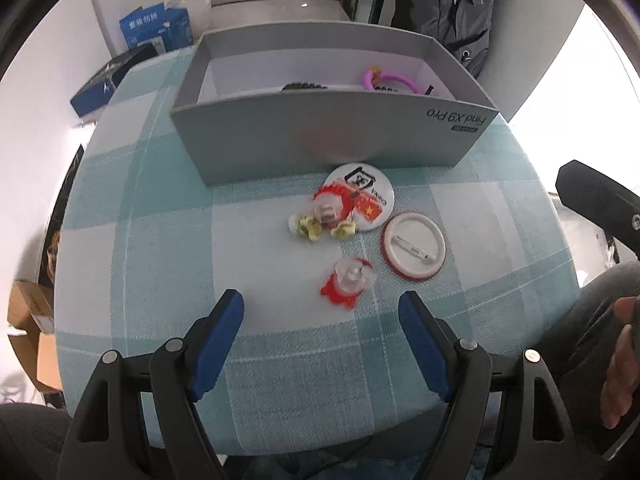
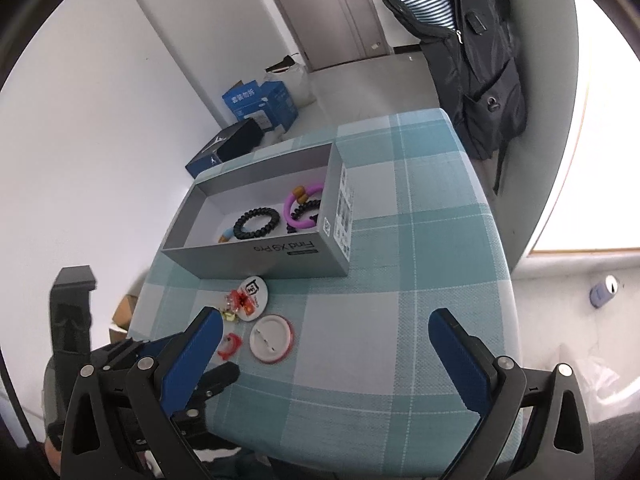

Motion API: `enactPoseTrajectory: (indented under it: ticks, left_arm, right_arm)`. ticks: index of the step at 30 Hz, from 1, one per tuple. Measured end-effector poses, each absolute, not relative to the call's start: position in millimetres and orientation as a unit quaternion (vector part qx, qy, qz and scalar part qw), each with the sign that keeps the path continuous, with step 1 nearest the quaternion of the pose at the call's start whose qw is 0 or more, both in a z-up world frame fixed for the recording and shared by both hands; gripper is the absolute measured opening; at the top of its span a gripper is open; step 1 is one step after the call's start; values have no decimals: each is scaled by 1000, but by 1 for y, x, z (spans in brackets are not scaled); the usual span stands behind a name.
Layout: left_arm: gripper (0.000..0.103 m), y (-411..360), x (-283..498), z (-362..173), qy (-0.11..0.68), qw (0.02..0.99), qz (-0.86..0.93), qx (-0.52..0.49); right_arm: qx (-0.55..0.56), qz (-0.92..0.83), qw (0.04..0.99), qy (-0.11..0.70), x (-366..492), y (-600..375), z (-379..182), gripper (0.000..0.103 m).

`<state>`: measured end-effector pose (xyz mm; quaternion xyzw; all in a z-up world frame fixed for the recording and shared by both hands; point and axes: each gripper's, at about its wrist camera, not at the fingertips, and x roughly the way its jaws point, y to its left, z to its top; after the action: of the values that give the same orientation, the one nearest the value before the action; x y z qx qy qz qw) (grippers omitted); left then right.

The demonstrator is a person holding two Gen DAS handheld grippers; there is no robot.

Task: Organize jewelry
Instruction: 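Move the left gripper to the red charm and close on it, then grasp the white red-rimmed pin badge with the right gripper while the left gripper holds the red charm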

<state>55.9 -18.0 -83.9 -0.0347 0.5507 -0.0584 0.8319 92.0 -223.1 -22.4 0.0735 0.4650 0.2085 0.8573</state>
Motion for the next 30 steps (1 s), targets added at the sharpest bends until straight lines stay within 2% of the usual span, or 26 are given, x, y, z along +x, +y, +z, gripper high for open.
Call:
enactPoseTrajectory:
  ticks: [3,6,12,13,30]
  left_arm:
    - [76,-19,59,-83,550,832,-68,-34]
    - [66,-21,60,-83,547,833,-73,-26]
    - [17,-25,63,-80,540,838,-83,-10]
    - [15,-24,63,-80,539,838,-88,-13]
    - [14,4,62,-67,516,844,-103,-104]
  right_arm:
    - [80,204,856,468,93,-226,-23,103]
    - [88,199,855,470,94,-230,-24,103]
    - [86,194,854,476,95,-230,-28,103]
    - [85,194,853,477,95,-230,-28,103]
    - [18,241,828,506,89,-188,-50,103]
